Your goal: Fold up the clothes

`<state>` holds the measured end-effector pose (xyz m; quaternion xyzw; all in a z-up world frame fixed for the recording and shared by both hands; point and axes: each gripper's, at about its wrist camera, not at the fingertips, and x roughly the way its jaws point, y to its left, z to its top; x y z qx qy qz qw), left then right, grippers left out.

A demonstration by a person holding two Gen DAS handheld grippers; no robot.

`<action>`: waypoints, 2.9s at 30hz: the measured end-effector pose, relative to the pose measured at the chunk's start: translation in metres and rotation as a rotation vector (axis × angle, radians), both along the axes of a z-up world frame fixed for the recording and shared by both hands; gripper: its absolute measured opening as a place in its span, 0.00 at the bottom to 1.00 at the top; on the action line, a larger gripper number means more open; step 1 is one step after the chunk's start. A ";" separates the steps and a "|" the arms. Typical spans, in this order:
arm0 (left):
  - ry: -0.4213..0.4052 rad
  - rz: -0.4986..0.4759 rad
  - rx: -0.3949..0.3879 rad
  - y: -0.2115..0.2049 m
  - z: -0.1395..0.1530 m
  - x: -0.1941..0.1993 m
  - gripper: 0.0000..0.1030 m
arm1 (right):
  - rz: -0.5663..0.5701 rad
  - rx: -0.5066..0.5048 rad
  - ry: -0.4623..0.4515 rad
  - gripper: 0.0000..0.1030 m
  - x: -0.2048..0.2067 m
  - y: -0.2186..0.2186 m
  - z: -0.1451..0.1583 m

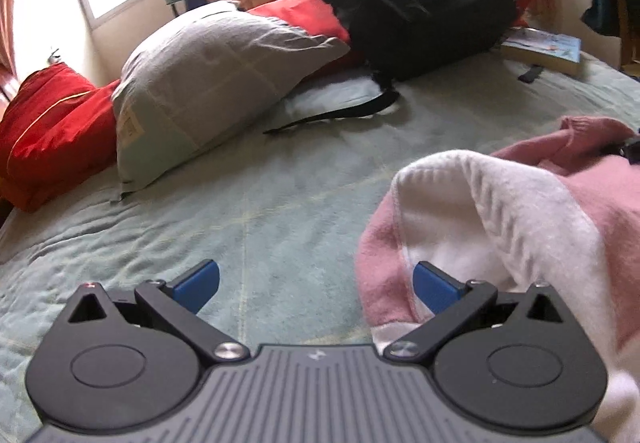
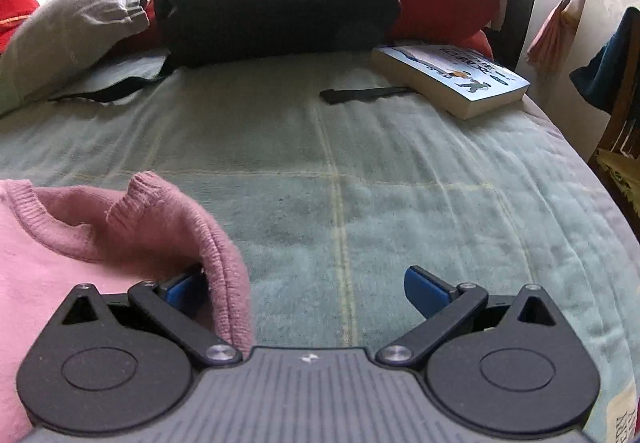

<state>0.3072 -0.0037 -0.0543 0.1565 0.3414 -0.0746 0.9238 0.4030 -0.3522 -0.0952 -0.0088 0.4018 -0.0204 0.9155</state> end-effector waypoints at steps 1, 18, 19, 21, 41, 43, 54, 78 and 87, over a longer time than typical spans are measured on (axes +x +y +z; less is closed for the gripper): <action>-0.001 -0.007 -0.002 0.001 0.002 -0.004 0.99 | 0.004 0.017 -0.003 1.00 -0.005 -0.002 0.004; 0.071 -0.064 -0.001 0.023 0.001 -0.106 0.99 | 0.243 0.176 0.030 1.00 -0.195 0.063 0.060; 0.080 -0.054 -0.006 0.025 -0.002 -0.108 0.99 | 0.237 0.173 0.039 1.00 -0.204 0.069 0.061; 0.085 -0.040 -0.027 0.028 -0.005 -0.115 0.99 | 0.219 0.171 0.055 1.00 -0.219 0.078 0.062; 0.154 0.114 -0.189 0.036 -0.028 -0.122 0.99 | 0.090 0.413 0.059 1.00 -0.276 0.091 0.033; 0.164 0.104 -0.183 0.034 -0.029 -0.113 0.99 | 0.092 0.416 0.053 1.00 -0.275 0.090 0.033; 0.203 0.004 -0.094 0.016 -0.028 -0.063 0.99 | 0.070 0.458 0.075 1.00 -0.261 0.078 0.020; 0.164 0.293 -0.008 0.110 -0.027 -0.006 1.00 | 0.028 0.467 0.112 1.00 -0.244 0.074 0.005; 0.154 0.443 0.029 0.173 -0.026 0.016 1.00 | 0.050 0.441 0.117 1.00 -0.237 0.084 0.008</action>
